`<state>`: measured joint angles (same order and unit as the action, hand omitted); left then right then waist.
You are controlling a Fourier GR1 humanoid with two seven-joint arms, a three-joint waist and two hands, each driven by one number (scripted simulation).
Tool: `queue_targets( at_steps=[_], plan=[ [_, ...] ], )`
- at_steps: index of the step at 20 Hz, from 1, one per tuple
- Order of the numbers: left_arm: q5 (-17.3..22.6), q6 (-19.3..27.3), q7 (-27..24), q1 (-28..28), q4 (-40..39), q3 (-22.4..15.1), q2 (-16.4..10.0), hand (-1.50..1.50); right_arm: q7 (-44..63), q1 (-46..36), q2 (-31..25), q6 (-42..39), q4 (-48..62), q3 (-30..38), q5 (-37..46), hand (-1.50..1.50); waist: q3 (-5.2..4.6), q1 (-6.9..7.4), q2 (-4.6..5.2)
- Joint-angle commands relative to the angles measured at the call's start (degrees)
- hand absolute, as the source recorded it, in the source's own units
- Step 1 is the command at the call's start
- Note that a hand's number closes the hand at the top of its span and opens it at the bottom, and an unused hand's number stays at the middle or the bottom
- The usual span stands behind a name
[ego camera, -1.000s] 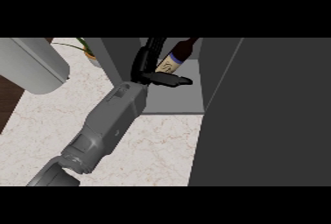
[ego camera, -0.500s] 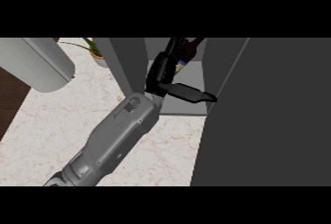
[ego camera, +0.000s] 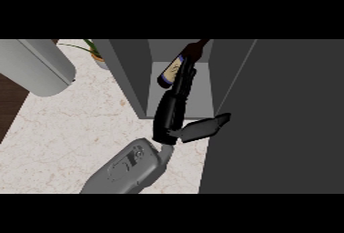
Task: Pick up the wine, place it into the cabinet and close the cabinet
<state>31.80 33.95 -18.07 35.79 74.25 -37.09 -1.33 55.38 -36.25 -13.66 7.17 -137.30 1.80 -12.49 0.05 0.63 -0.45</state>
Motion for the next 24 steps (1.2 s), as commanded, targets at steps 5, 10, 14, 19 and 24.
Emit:
queue_targets(
  at_steps=[5, 10, 14, 19, 24],
  plan=[
    [-1.3, 8.7, -0.7, -12.1, 16.3, -8.1, 1.3, -1.5, 1.4, 0.6, 0.7, 2.5, -3.7, -2.9, 3.1, -1.5, -0.09, -0.5, 0.18],
    [-4.4, 8.0, 0.8, -22.3, 28.1, -12.8, -3.4, 1.5, 4.4, -2.9, -0.1, 4.3, -2.6, -3.2, 4.4, -1.5, -0.11, -0.33, 0.1],
    [-4.3, 2.7, 0.2, -28.5, 33.6, -14.8, -8.9, 1.5, 0.3, 0.8, -0.3, 0.9, -1.8, -1.8, 0.9, -1.5, -0.07, -0.4, 0.3],
    [-1.6, -3.8, -4.3, -35.9, 38.6, -11.0, -18.4, 1.5, 4.1, -1.1, -0.8, -1.5, -3.4, -5.3, -4.4, 1.5, -0.14, -0.1, 0.25],
    [1.1, -10.1, -4.5, -41.0, 46.3, -9.0, -26.6, 1.5, 2.2, -0.8, 2.8, -1.9, -4.7, -10.3, -6.4, 1.5, -0.12, 0.35, 0.09]
  ],
)
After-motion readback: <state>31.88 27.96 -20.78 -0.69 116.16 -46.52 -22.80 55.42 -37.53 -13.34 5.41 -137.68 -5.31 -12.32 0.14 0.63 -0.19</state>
